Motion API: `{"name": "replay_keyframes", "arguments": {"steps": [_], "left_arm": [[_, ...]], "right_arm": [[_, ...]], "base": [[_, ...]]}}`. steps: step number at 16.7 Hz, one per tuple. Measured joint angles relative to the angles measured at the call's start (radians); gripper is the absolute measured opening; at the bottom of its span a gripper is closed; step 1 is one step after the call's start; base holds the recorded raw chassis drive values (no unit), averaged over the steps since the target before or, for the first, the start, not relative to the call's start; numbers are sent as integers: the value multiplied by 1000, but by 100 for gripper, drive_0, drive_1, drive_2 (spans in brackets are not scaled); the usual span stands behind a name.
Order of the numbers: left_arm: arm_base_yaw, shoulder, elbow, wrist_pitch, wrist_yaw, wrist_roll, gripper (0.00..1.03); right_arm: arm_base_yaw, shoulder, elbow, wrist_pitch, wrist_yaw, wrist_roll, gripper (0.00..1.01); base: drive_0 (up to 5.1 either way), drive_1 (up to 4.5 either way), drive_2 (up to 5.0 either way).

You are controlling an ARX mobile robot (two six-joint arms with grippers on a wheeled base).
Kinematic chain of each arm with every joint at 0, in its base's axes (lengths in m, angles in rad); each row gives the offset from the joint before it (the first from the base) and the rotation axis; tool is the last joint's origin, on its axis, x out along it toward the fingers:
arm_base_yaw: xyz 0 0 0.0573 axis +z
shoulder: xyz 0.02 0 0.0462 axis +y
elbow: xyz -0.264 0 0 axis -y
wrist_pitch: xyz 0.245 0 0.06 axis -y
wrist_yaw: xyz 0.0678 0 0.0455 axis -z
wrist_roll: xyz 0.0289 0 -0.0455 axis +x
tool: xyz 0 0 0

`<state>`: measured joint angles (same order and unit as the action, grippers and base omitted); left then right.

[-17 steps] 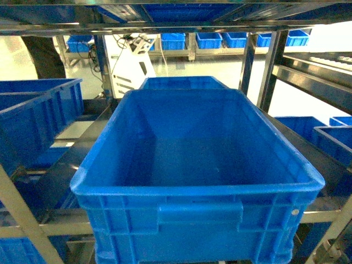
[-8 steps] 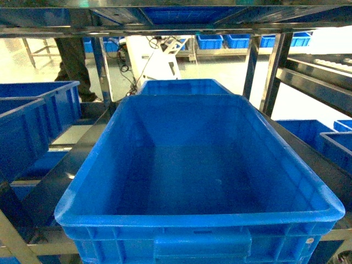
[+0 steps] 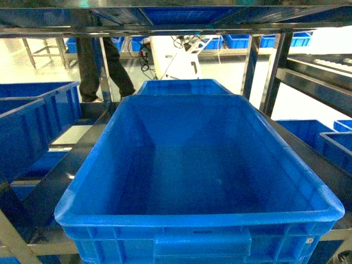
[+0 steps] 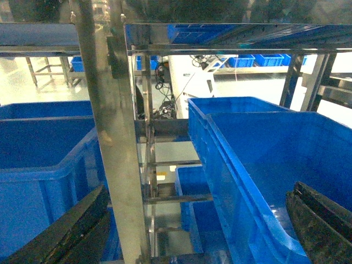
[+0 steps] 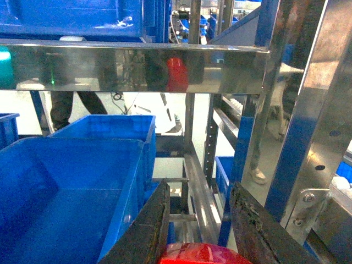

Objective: Pick red block from blue box to shelf

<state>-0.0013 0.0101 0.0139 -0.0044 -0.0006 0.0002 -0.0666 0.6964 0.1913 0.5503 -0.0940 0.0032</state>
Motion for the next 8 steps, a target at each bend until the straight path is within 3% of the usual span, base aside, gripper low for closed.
{"name": "replay_keyframes", "arguments": {"steps": [8], "left_arm": [[0,0,0,0,0,0,98]], "right_arm": [[0,0,0,0,0,0,27]], "base": [[0,0,0]]}}
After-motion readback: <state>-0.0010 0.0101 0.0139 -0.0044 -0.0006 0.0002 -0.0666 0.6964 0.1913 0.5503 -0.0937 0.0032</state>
